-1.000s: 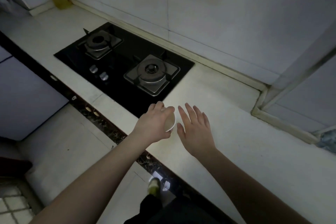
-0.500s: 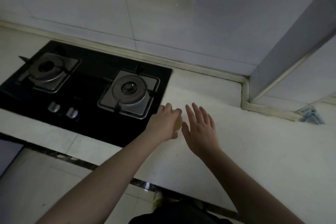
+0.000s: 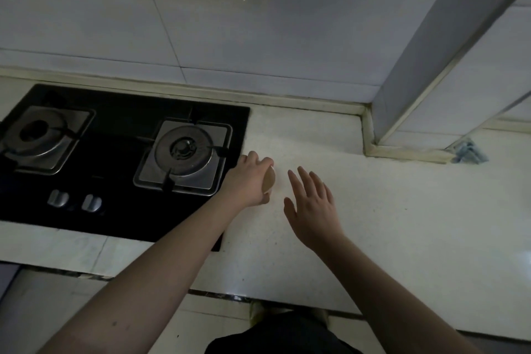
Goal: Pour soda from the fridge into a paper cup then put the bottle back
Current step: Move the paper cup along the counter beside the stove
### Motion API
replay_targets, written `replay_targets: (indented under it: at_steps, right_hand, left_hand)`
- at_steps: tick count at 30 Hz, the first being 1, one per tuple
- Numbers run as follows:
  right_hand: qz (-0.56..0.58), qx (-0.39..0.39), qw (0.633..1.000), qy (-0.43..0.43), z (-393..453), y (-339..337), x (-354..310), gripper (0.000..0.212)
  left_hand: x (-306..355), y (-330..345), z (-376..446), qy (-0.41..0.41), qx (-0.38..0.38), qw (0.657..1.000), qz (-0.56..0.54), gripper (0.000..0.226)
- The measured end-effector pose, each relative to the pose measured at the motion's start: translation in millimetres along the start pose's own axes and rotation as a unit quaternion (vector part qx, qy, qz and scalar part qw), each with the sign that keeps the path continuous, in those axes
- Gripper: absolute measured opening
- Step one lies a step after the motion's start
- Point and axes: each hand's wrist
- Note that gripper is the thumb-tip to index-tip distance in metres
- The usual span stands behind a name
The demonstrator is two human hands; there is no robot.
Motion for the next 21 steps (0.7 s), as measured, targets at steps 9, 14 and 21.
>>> replay_targets:
  at_steps: [9, 14, 21]
  right_hand:
    - [-0.012, 0.011, 1.0, 0.008, -15, -1, 8, 0.061]
    - [-0.021, 0.028, 0.999, 0.025, -27, -8, 13, 0.06]
    - [-0.022, 0.067, 0.994, 0.089, -59, -24, 45, 0.058]
  left_hand:
    - [6, -1, -3, 0.022, -0.012, 1.0, 0.016, 0.089]
    - [23, -16, -18, 0.039, 0.059, 0.995, 0.067, 0.079]
    - [71, -31, -46, 0.123, 0.106, 0.987, 0.018, 0.065]
Point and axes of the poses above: each hand's wrist, its own z-axis towards the middle knuckle, its own y-axis out of the palm, x = y × z, and after that the axes turned 15 degrees about x, right-handed
